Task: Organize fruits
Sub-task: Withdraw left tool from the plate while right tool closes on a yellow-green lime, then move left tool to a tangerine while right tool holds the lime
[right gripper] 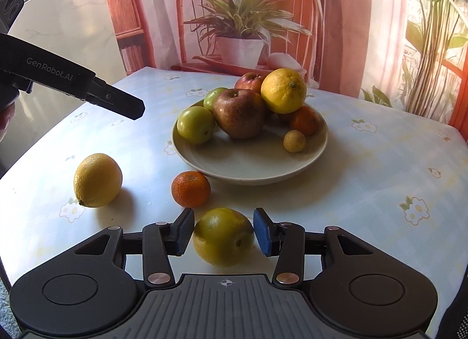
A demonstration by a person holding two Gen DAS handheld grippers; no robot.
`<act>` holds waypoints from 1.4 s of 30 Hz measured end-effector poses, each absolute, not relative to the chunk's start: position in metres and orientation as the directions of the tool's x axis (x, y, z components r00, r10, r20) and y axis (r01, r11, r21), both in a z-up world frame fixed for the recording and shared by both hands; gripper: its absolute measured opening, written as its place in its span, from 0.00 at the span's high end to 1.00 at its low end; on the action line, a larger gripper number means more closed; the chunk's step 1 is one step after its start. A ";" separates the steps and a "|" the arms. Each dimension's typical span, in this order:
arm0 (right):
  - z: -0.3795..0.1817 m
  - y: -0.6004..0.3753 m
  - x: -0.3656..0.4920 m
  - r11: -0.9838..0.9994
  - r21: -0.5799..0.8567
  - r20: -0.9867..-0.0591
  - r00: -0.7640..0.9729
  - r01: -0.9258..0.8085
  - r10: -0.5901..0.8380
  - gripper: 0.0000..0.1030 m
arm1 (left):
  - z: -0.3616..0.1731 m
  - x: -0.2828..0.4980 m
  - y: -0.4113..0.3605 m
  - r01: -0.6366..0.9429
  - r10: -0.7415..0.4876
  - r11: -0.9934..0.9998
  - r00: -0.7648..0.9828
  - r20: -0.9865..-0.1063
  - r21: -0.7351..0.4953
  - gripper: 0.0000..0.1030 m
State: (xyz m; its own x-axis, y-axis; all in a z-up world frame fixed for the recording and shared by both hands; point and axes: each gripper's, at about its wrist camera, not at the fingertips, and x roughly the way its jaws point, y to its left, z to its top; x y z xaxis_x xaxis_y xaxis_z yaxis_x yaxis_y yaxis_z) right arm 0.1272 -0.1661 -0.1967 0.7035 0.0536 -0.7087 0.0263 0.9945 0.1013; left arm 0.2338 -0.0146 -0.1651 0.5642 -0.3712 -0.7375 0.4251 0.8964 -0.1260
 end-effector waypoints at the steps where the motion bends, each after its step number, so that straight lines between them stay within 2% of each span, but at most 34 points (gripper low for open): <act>1: -0.197 -0.165 0.127 0.995 0.099 -0.707 0.706 0.028 0.050 0.60 | -0.165 0.233 -0.015 0.425 -0.369 0.897 0.564 -0.739 -0.124 0.65; 12: -0.198 -0.171 0.121 0.990 0.129 -0.698 0.714 0.048 0.057 0.57 | -0.167 0.234 -0.019 0.430 -0.371 0.894 0.555 -0.744 -0.125 0.65; 26: -0.201 -0.174 0.115 0.981 0.182 -0.688 0.721 0.064 0.081 0.59 | -0.175 0.235 -0.025 0.447 -0.377 0.885 0.527 -0.762 -0.130 0.65; 42: -0.194 -0.200 0.097 0.966 0.196 -0.662 0.750 0.171 0.001 0.59 | -0.198 0.243 -0.053 0.497 -0.384 0.859 0.461 -0.800 -0.126 0.65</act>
State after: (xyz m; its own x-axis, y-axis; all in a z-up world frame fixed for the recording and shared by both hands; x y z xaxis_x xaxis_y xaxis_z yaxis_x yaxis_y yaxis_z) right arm 0.0966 -0.2005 -0.1939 0.7498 0.0011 -0.6617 0.1713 0.9656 0.1957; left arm 0.2427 -0.0532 -0.1978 0.4612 -0.3841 -0.7998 0.4967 0.8588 -0.1260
